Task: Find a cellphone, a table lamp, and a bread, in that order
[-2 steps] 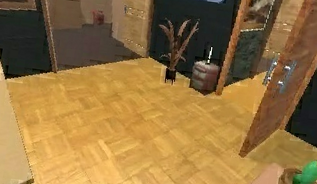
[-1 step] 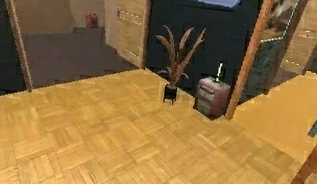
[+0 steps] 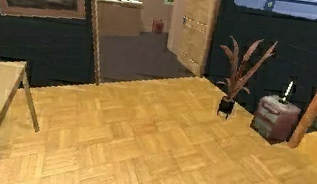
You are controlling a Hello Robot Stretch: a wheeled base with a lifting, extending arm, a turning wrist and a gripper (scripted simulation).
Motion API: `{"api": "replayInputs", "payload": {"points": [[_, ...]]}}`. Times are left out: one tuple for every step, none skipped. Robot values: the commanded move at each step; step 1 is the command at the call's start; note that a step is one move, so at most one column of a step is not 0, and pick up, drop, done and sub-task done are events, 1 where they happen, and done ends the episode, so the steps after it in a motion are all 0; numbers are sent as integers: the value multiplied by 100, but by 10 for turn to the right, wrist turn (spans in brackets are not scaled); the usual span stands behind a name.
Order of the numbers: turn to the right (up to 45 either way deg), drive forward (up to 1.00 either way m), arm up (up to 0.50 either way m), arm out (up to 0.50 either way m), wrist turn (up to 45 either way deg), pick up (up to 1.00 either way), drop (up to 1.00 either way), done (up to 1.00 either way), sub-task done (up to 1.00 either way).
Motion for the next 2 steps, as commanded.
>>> {"api": "replayInputs", "payload": {"points": [[0,100,0,0,0,0,0,0,0],[0,100,0,0,0,0,0,0,0]]}}
